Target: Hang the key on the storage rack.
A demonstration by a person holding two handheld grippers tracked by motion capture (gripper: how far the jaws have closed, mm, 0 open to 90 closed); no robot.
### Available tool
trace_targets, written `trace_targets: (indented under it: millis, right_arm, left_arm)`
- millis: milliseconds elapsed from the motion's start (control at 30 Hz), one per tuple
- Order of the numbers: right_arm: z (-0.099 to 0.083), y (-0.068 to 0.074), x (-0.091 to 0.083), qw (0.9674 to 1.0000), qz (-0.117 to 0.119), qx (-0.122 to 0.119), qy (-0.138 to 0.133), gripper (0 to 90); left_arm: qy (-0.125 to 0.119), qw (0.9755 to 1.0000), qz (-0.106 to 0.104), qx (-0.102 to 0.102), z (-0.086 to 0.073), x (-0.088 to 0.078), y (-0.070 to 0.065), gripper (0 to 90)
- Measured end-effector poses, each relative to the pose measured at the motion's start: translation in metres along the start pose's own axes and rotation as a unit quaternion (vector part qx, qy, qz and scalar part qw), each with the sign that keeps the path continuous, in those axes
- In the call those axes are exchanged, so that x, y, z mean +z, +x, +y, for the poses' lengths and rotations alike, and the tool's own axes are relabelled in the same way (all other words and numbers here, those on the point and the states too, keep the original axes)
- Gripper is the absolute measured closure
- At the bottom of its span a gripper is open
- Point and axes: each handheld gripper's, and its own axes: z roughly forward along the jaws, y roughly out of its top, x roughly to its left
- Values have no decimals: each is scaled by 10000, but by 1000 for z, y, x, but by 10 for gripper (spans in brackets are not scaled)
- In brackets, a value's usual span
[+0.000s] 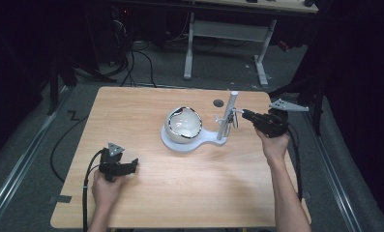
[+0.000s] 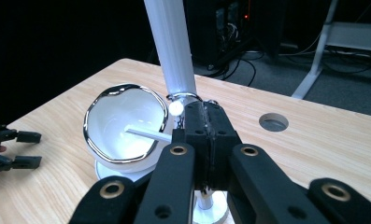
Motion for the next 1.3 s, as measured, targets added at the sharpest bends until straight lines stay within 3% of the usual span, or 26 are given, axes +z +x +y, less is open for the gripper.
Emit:
trace_targets:
  millis: [267, 767, 1300]
  right_arm:
    - [-18, -1, 2, 9998, -186, 49, -1, 830]
    - [-26, 4, -16, 9977, -637, -3, -236, 581]
    - [-30, 8, -34, 9962, -831, -51, -260, 529]
  left_arm:
    - [7, 10000, 1, 8, 0, 0, 0, 185]
    - [9, 10000, 2, 12, 0, 0, 0, 185]
    - [9, 10000, 3, 12, 0, 0, 0, 185]
